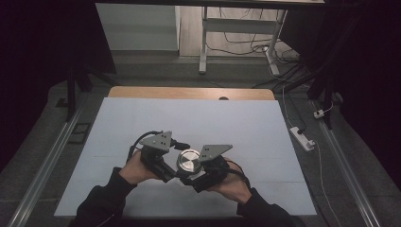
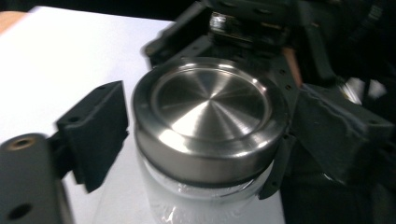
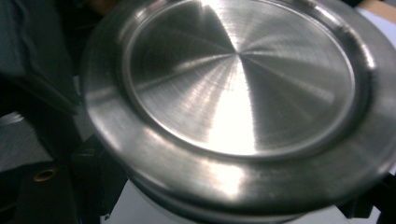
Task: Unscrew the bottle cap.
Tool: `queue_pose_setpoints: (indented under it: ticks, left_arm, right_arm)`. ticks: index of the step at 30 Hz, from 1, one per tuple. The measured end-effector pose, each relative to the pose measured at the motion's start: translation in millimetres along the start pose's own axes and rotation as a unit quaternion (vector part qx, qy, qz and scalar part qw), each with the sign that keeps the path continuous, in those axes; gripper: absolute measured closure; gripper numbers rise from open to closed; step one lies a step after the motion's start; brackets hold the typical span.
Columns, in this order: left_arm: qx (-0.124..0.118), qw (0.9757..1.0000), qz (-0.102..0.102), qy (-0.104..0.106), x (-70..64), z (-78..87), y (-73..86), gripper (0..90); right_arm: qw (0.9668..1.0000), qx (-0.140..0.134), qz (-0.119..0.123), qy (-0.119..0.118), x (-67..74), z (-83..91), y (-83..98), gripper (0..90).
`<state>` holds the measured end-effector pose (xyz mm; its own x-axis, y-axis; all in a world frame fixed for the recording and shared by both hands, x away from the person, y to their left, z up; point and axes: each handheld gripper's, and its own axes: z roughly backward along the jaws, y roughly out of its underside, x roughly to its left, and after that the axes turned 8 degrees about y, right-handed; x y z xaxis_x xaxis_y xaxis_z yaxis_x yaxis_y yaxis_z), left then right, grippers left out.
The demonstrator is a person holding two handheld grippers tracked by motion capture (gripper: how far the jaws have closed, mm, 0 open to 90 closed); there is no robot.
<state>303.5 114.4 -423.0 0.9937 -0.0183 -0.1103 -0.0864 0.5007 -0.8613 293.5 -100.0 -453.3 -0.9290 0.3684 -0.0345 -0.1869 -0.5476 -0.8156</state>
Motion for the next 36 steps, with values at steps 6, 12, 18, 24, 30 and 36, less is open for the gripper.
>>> queue_pose_setpoints:
  ticks: [6,12,18,24,30,36]
  left_arm:
    - [0.015,0.9997,-0.018,0.000,-3.4,-3.8,-0.7,19.0]
    - [0.007,0.9974,0.001,-0.071,-7.9,-10.9,-6.3,19.6]
    - [-0.014,0.9841,0.027,-0.175,-18.8,-26.1,-14.7,20.4]
    - [-0.032,0.9767,0.043,-0.208,-25.7,-28.8,-19.6,20.4]
    - [-0.034,0.9869,0.052,-0.149,-16.3,-21.1,-18.1,18.9]
    - [-0.077,0.9950,0.050,-0.040,-1.4,16.4,-9.2,9.8]
  right_arm:
    - [0.9999,0.005,0.011,-0.006,6.1,-3.1,-0.1,14.8]
    - [0.9996,0.000,-0.007,0.026,0.3,-1.5,0.0,14.8]
    - [0.9967,-0.007,-0.040,0.070,-6.6,1.4,1.2,14.8]
    - [0.9951,-0.020,-0.044,0.086,-7.2,5.6,-0.4,14.9]
    - [0.9957,-0.021,-0.041,0.080,-7.2,6.0,-0.2,14.8]
    - [0.9984,-0.027,-0.028,0.040,-7.1,8.6,-1.4,14.8]
